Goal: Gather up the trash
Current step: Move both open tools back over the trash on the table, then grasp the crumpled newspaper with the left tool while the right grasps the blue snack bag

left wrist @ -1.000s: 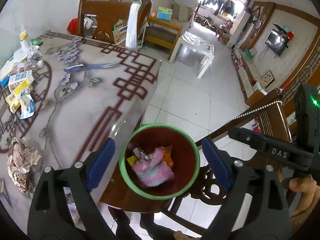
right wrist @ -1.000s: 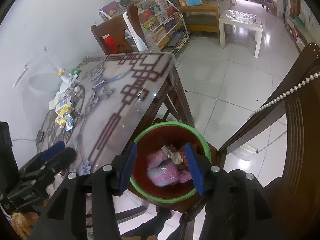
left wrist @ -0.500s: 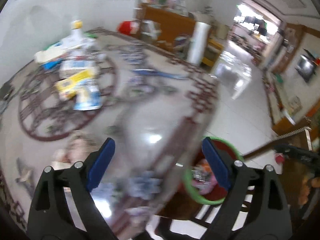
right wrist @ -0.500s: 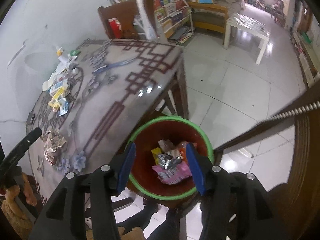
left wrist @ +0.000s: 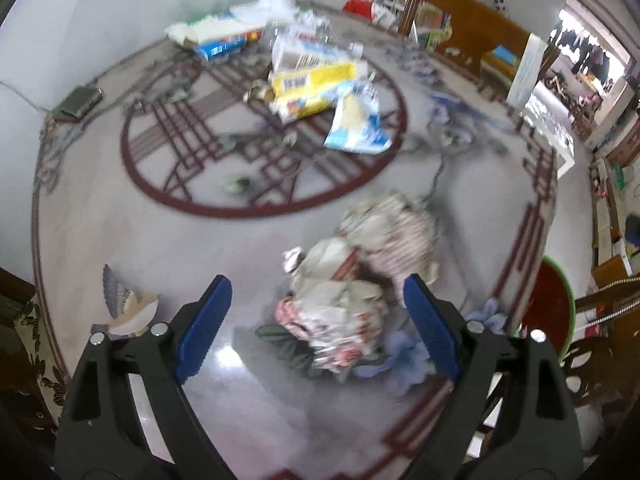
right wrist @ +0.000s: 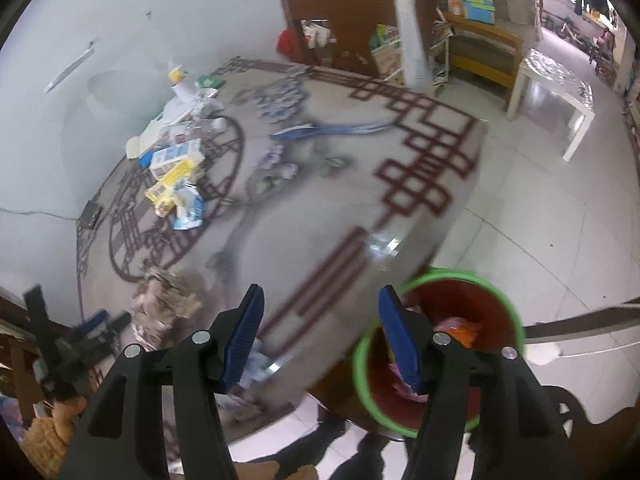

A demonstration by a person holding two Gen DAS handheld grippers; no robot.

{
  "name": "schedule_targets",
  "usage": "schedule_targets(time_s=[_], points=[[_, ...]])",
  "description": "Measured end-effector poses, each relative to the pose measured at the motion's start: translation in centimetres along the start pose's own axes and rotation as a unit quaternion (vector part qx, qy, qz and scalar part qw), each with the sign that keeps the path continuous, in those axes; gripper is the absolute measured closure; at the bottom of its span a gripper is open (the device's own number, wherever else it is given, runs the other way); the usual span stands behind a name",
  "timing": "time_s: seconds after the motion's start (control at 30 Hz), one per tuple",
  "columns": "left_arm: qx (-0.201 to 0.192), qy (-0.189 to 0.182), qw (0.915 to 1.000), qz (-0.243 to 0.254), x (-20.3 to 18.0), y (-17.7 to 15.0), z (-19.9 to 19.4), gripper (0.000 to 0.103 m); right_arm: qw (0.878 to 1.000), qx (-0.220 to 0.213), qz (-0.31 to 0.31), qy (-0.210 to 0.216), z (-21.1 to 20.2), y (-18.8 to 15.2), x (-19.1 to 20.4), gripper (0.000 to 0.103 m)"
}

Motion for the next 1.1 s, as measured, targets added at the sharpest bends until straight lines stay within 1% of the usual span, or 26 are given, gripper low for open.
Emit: schedule_targets(time_s=[0.1, 0.17, 0.2, 0.23, 0.27, 0.3, 0.37, 0.43, 0.57, 0.67, 0.77, 0.87, 0.97, 1.03, 1.1], points=[[0.029, -0.011, 0.9995, 0.009, 0.8, -0.5, 1.5, 0.023, 1.000, 0.003, 0.003, 0.008, 1.1, 0.5, 2.2, 0.045], [0.046, -0.016, 0.9987, 0.016, 1.0, -0.7, 2.5, 0.036, 1.000, 0.006, 0.003, 0.013, 1.7, 1.0, 3.5, 0.045], [0.057, -0.028, 0.9979, 0.013, 1.2, -0.8, 3.1, 0.038, 1.000, 0.007, 0.001, 0.015, 2.1, 1.3, 4.4, 0.045], [0.063, -0.041, 0.9971, 0.007, 1.4, -0.8, 3.5, 0.045, 1.000, 0.007, 0.000, 0.017, 2.3, 1.6, 5.0, 0.045], [0.069, -0.052, 0.9963, 0.002, 1.5, -0.8, 3.8, 0.056, 1.000, 0.008, -0.002, 0.019, 2.7, 1.9, 5.6, 0.045], [0.074, -0.065, 0.9951, -0.001, 1.5, -0.8, 4.0, 0.058, 1.000, 0.009, -0.004, 0.022, 3.1, 2.4, 6.5, 0.045], [0.072, -0.069, 0.9950, 0.004, 1.5, -0.5, 3.9, 0.063, 0.999, 0.012, -0.010, 0.028, 3.8, 3.3, 7.9, 0.045], [0.061, -0.073, 0.9954, 0.006, 2.0, 0.2, 3.2, 0.063, 0.999, 0.012, -0.020, 0.032, 4.6, 4.2, 9.3, 0.045], [0.034, -0.066, 0.9972, -0.007, 3.7, 2.2, 2.1, 0.063, 0.998, 0.020, -0.044, 0.046, 7.3, 6.3, 12.5, 0.045], [0.013, -0.059, 0.9980, -0.020, 4.8, 3.7, 1.4, 0.063, 0.995, 0.041, -0.069, 0.057, 10.8, 7.9, 15.6, 0.045], [-0.008, -0.048, 0.9980, -0.040, 5.8, 5.0, 0.8, 0.063, 0.992, 0.052, -0.100, 0.055, 14.1, 8.9, 18.3, 0.045], [-0.017, -0.044, 0.9965, -0.069, 7.0, 5.9, 0.8, 0.063, 0.990, 0.064, -0.109, 0.057, 17.2, 9.9, 20.6, 0.045], [-0.022, -0.032, 0.9962, -0.077, 7.5, 6.7, 0.8, 0.063, 0.990, 0.066, -0.110, 0.063, 18.8, 10.5, 21.8, 0.042], [-0.025, -0.029, 0.9962, -0.078, 7.7, 7.1, 0.9, 0.063, 0.989, 0.068, -0.116, 0.066, 19.7, 10.6, 22.7, 0.035], [-0.031, -0.025, 0.9961, -0.078, 7.9, 7.8, 0.9, 0.063, 0.988, 0.068, -0.122, 0.067, 20.3, 10.7, 23.2, 0.035]])
Point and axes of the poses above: each gripper's, at about its wrist camera, not at the fingertips, and z roughly the way its jaws point, x to its left, y to its top, the point moved 2 cm from there along z, roughly the way its jaws point, and after that the axes turned 9 degrees about -y, right-handed, at the moved point
